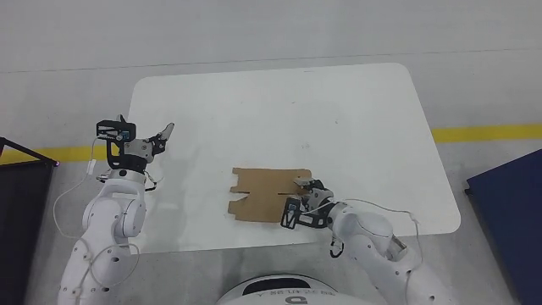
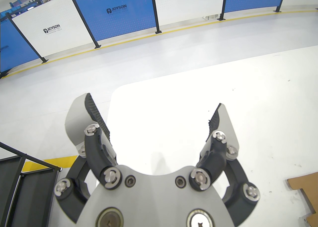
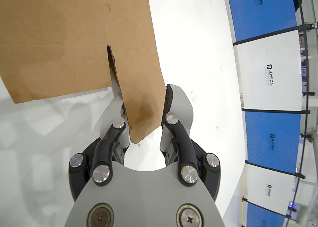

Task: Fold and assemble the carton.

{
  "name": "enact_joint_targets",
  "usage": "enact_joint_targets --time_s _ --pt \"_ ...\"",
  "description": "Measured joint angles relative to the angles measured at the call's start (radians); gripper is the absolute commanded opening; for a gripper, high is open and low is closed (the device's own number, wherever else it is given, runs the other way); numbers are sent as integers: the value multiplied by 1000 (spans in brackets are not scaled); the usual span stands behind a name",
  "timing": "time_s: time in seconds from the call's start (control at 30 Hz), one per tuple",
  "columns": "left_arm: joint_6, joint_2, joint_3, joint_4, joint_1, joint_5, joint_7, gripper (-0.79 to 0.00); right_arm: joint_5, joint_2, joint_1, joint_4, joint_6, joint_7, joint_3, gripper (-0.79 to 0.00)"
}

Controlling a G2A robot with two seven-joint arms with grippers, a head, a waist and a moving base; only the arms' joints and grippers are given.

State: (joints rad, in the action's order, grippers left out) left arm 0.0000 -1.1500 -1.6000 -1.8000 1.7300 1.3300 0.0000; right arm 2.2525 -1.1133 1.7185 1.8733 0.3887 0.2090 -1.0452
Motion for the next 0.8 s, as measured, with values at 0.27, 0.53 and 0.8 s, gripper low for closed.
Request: enact_joint_targets --time_s 0.27,0.53,0.8 --pt "0 0 0 0 0 0 0 0 95 5 -24 25 -48 -29 -10 -785" --pt "0 0 0 0 0 0 0 0 90 16 36 159 -255 -43 -153 -785" --pt "0 0 0 0 0 0 0 0 70 17 29 167 -312 -22 -221 -785"
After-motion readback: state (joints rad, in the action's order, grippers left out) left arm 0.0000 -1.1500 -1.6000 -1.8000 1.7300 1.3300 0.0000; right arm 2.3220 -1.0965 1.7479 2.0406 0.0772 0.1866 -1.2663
